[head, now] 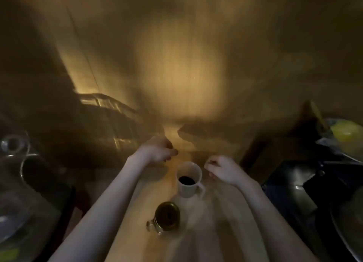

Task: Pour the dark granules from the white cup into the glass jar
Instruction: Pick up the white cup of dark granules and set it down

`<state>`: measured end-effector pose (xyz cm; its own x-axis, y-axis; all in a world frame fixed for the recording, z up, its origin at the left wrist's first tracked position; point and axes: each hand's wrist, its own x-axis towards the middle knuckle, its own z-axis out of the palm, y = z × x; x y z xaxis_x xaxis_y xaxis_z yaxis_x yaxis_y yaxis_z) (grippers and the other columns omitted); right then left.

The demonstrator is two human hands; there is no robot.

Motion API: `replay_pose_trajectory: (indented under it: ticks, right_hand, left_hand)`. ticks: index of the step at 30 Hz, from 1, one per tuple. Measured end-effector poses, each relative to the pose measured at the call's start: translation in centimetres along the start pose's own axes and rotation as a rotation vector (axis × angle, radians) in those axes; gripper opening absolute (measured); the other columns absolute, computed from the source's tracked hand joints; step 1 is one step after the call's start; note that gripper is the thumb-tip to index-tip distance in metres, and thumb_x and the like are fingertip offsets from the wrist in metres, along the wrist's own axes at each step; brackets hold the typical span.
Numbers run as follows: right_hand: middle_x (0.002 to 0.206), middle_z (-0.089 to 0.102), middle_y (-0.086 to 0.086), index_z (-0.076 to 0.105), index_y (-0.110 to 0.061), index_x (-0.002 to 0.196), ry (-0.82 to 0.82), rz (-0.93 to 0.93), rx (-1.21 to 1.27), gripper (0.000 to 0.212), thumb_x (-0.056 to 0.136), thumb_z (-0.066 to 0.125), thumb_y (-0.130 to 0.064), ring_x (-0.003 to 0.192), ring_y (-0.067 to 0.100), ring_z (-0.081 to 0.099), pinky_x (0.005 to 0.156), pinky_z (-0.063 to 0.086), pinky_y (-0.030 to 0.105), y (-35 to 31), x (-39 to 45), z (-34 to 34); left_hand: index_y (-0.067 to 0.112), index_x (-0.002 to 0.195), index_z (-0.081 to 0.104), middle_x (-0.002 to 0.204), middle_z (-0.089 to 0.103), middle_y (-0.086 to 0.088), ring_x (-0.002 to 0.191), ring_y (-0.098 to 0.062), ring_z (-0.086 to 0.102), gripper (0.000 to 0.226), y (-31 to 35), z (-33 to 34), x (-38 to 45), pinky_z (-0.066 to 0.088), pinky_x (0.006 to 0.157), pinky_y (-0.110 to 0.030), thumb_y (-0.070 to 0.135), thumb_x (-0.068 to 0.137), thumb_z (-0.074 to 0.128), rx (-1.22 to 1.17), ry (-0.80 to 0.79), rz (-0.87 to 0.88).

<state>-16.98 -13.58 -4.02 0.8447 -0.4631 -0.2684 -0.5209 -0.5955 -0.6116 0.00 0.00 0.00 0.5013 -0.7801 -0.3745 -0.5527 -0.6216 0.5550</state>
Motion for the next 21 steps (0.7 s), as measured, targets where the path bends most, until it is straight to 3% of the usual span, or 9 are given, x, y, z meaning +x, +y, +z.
replay_pose_trajectory:
  ticks: [2,4,12,15,18,21]
  right_hand:
    - [0.086,0.067,0.008,0.067,-0.005,0.093,0.009,0.014,0.001,0.017,0.093,0.052,-0.013,0.087,0.023,0.062,0.078,0.047,0.034,1.0,0.4,1.3]
    - [0.089,0.067,0.010,0.067,-0.004,0.091,0.006,0.046,0.010,0.017,0.092,0.051,-0.012,0.089,0.025,0.061,0.072,0.046,0.032,2.3,0.5,2.7]
    - [0.102,0.066,0.010,0.056,-0.011,0.102,-0.038,0.169,-0.048,0.019,0.092,0.050,-0.027,0.094,0.029,0.060,0.076,0.048,0.037,5.9,1.5,8.2]
    - [0.104,0.064,0.013,0.052,-0.009,0.107,0.009,0.179,0.002,0.019,0.094,0.047,-0.022,0.093,0.031,0.059,0.075,0.048,0.038,6.3,1.6,9.5]
    - [0.102,0.063,0.016,0.053,-0.007,0.111,0.064,0.131,0.008,0.020,0.096,0.044,-0.017,0.093,0.033,0.059,0.073,0.047,0.038,6.6,1.5,10.6]
    - [0.094,0.063,0.019,0.055,-0.002,0.100,0.109,0.083,0.047,0.017,0.097,0.042,-0.012,0.087,0.034,0.059,0.066,0.043,0.036,6.9,1.2,11.5]
  left_hand:
    - [0.014,0.071,0.063,0.071,0.067,-0.003,0.069,-0.017,0.065,0.019,-1.1,1.6,0.8,0.054,0.079,-0.037,0.028,0.081,0.055,-0.042,-0.007,-0.014]
    - [0.008,0.078,0.066,0.077,0.070,-0.010,0.072,-0.021,0.066,0.022,-2.3,3.4,1.3,0.054,0.079,-0.038,0.027,0.082,0.054,-0.062,-0.011,-0.046]
    - [0.003,0.106,0.058,0.098,0.066,-0.016,0.086,-0.028,0.063,0.032,-5.2,9.6,3.3,0.051,0.075,-0.039,0.027,0.088,0.047,-0.014,-0.036,-0.132]
    - [0.000,0.105,0.061,0.101,0.067,-0.021,0.091,-0.032,0.063,0.038,-5.4,11.0,3.6,0.051,0.083,-0.044,0.030,0.091,0.041,-0.102,0.013,-0.164]
    - [-0.001,0.111,0.056,0.106,0.064,-0.026,0.097,-0.038,0.059,0.042,-5.0,11.6,3.3,0.045,0.082,-0.041,0.028,0.095,0.032,-0.184,0.056,-0.128]
    - [0.004,0.119,0.054,0.117,0.061,-0.022,0.106,-0.037,0.056,0.043,-4.6,12.0,2.8,0.044,0.085,-0.040,0.029,0.095,0.029,-0.322,0.094,-0.089]
